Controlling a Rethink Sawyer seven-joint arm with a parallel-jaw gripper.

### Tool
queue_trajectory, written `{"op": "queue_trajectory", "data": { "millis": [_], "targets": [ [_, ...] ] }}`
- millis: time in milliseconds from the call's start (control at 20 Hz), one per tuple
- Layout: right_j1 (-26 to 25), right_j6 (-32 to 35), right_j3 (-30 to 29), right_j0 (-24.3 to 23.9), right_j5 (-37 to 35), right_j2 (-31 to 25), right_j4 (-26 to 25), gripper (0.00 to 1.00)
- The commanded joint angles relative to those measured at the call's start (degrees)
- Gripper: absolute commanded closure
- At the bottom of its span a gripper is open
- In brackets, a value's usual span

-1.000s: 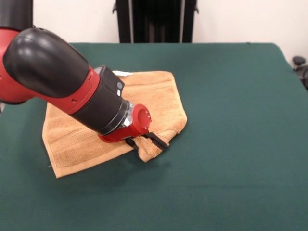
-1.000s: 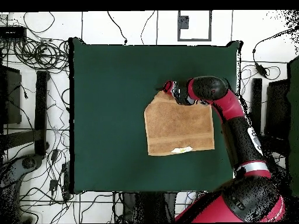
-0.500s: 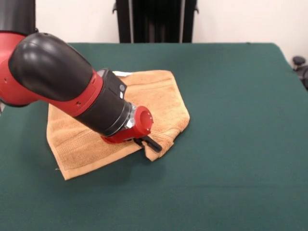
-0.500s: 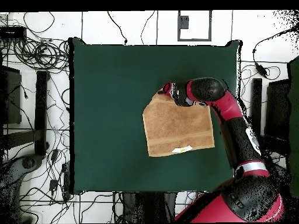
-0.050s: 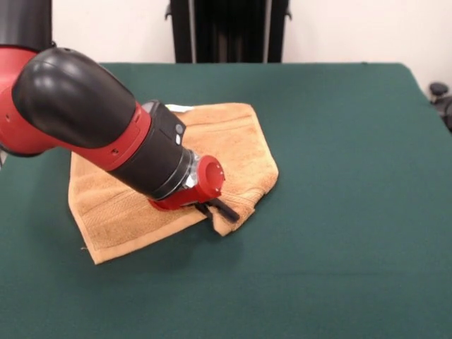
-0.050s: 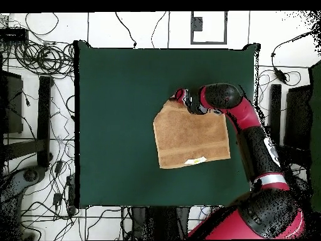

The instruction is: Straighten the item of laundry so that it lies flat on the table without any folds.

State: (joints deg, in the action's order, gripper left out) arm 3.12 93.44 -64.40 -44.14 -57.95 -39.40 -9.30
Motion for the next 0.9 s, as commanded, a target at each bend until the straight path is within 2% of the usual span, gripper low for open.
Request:
{"op": "queue_trajectory", "data": {
  "millis": [50,750,800,900],
  "targets": [
    [-7.25,-10.50,-4.02,2.77,-0.53,0.46,-3.38,0.00],
    [-6.33,-10.77,-4.77,2.80,1.16,0.69,-4.51,0.00],
    [-6.50,-10.37,-4.62,2.78,0.63,0.64,-4.20,1.00],
    [-6.57,-10.27,-4.19,2.94,-0.09,0.69,-4.15,1.00]
  ]
}}
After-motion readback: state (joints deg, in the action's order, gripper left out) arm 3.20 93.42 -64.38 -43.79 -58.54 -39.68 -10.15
